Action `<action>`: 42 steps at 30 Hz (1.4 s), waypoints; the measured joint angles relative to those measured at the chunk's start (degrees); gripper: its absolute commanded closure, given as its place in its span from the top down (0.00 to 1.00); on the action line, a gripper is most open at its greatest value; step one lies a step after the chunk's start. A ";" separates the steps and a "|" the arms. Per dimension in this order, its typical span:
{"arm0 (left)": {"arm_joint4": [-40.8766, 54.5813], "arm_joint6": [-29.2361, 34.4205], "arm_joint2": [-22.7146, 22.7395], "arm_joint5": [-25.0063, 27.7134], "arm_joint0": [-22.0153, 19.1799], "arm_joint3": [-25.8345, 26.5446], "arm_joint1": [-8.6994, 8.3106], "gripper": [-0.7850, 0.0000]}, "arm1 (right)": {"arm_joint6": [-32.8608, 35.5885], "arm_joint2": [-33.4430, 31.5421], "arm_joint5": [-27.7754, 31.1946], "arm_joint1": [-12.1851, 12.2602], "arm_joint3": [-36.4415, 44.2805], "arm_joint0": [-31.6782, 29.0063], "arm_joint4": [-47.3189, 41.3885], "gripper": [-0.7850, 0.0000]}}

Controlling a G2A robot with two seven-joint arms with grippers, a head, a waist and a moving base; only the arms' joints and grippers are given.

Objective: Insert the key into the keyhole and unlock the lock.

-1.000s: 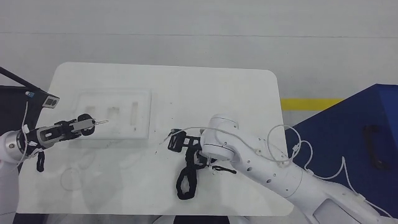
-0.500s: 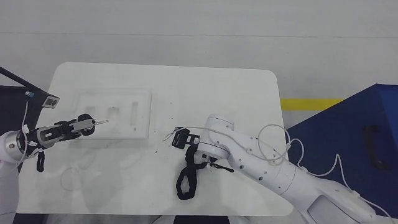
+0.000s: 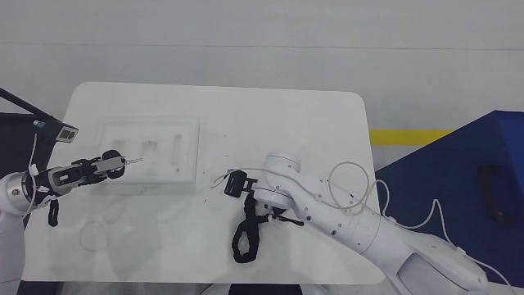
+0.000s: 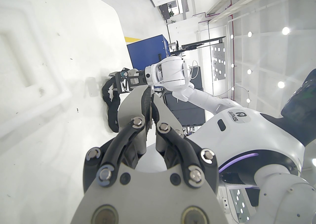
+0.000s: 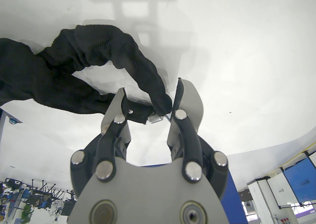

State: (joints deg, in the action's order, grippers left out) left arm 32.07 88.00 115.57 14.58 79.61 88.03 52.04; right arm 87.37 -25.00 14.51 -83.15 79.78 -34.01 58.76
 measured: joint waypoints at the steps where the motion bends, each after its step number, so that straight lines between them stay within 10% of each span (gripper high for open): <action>1: 0.00 0.00 0.00 0.00 0.00 0.00 0.00 0.00 | -0.09 0.08 -0.05 -0.20 -0.40 0.11 0.02 0.47; 9: 0.00 0.00 0.00 0.00 0.00 0.00 0.00 0.00 | 0.03 0.48 0.09 -1.18 -2.35 0.31 0.36 0.33; 13: 0.00 0.00 0.00 0.00 0.00 0.00 0.00 0.00 | 0.27 0.55 0.26 -1.59 -3.29 0.28 0.46 0.00; 42: 0.00 0.00 0.00 0.00 0.00 0.00 0.00 0.00 | -12.97 -24.05 3.57 4.13 4.08 -13.35 -19.98 0.00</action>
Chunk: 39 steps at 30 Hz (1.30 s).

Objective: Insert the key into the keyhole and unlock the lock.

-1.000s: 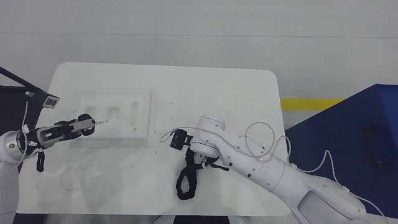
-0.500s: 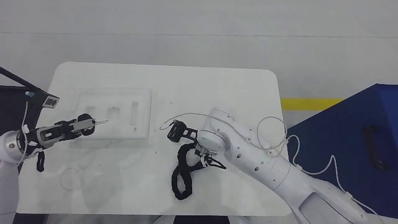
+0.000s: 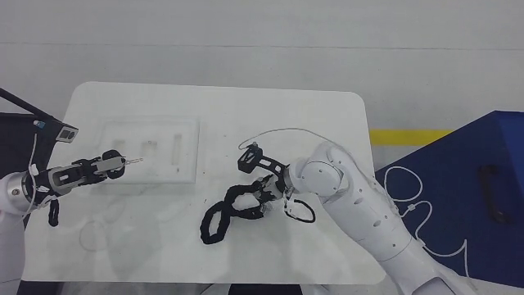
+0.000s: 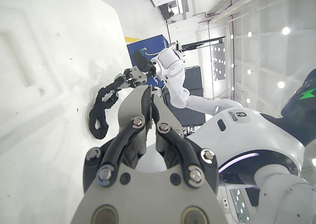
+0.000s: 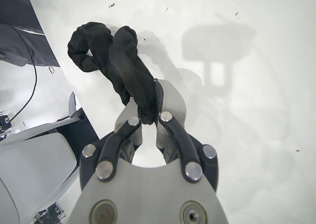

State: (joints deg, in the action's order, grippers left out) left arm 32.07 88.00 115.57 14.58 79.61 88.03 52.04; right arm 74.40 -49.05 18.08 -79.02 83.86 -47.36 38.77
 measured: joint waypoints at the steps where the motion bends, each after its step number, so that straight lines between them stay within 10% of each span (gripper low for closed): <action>1: 0.00 0.00 0.00 0.00 0.00 0.00 0.00 0.00 | 0.00 -0.01 0.01 0.00 0.00 0.00 -0.02 0.00; 6: 0.00 0.00 0.00 0.00 0.00 0.00 0.00 0.00 | -1.56 -0.62 -0.12 0.01 0.60 -1.06 -1.60 0.00; 26: 0.00 0.00 0.00 0.00 0.00 0.00 0.00 0.00 | -7.16 -9.68 -2.61 -0.75 -10.77 -10.39 -71.34 0.00; 39: 0.00 0.00 0.00 0.00 0.00 0.00 0.00 0.00 | -8.17 -9.56 -1.52 -0.88 -9.80 -10.75 -71.21 0.00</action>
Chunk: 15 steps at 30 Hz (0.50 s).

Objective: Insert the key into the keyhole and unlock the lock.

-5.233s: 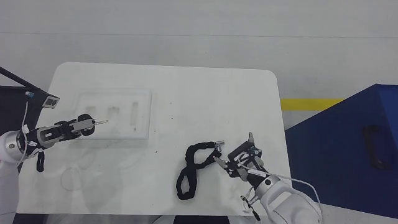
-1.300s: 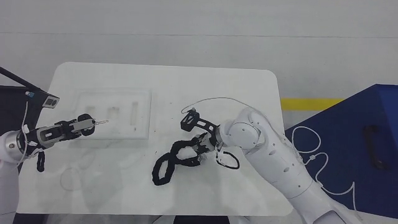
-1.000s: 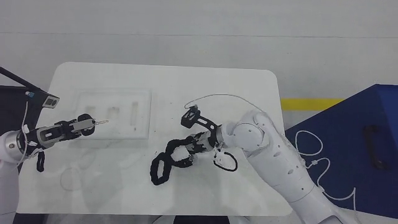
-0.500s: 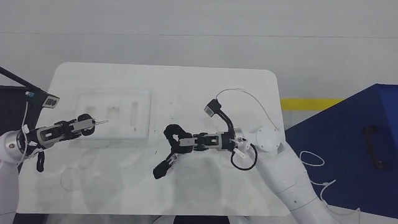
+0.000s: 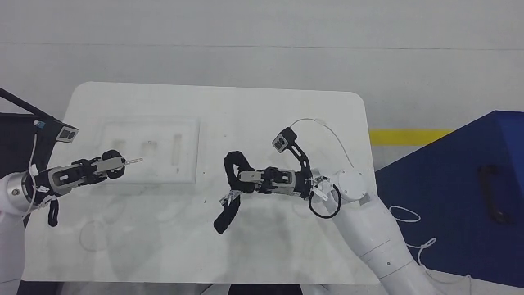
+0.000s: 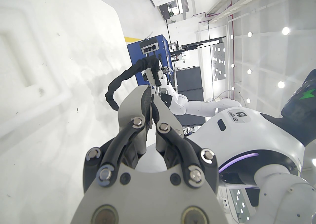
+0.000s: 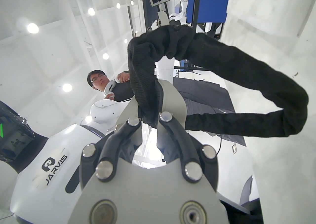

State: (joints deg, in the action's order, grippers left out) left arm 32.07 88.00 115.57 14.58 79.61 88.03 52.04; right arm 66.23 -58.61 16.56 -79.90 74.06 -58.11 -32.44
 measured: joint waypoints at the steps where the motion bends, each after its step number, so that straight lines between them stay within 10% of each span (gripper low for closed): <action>1: 0.00 0.00 0.00 0.00 0.00 0.00 0.00 0.00 | -2.09 0.41 2.01 -0.24 1.24 -0.57 -0.12 0.00; 15: 0.00 0.00 0.00 0.00 0.00 0.00 0.00 0.00 | -29.11 14.21 31.89 -6.96 -4.63 -0.38 0.55 0.00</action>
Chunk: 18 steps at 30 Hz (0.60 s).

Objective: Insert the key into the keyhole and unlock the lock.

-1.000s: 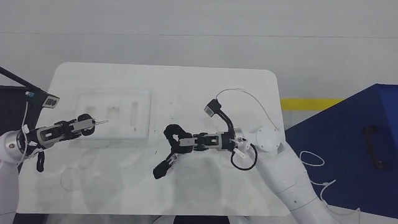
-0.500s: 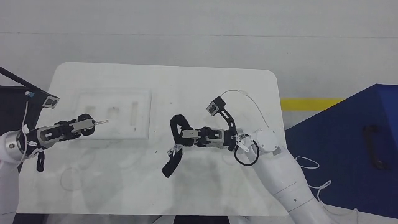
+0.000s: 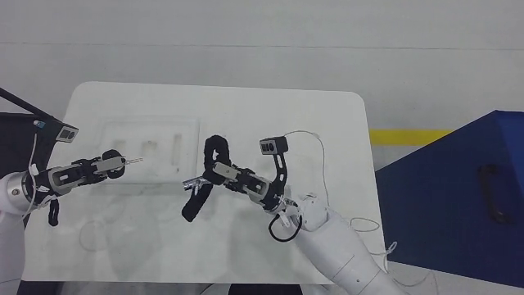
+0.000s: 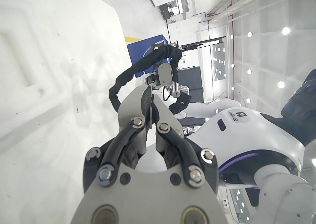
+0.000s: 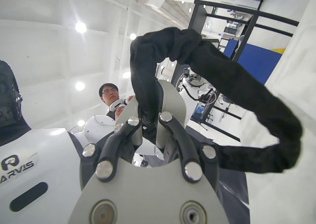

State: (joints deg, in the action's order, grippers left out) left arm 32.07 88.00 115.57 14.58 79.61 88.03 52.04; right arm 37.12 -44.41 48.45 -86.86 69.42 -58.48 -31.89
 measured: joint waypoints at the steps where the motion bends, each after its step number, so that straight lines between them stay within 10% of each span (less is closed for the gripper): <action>1: 0.00 0.00 0.00 0.00 0.00 0.00 0.00 0.00 | -3.09 0.94 1.47 -0.73 -1.65 0.71 0.90 0.00; 6: 0.00 0.00 0.00 0.00 0.00 0.00 0.00 0.00 | -13.98 3.88 1.48 -3.36 -4.74 1.53 4.49 0.00; 18: 0.00 0.00 0.00 0.00 0.00 0.00 0.00 0.00 | -14.29 4.09 1.40 -3.51 -4.82 1.67 4.43 0.00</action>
State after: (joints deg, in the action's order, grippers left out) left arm 32.07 88.00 115.57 14.58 79.61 88.03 52.04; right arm 22.83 -40.32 49.84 -90.36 64.60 -56.81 -27.46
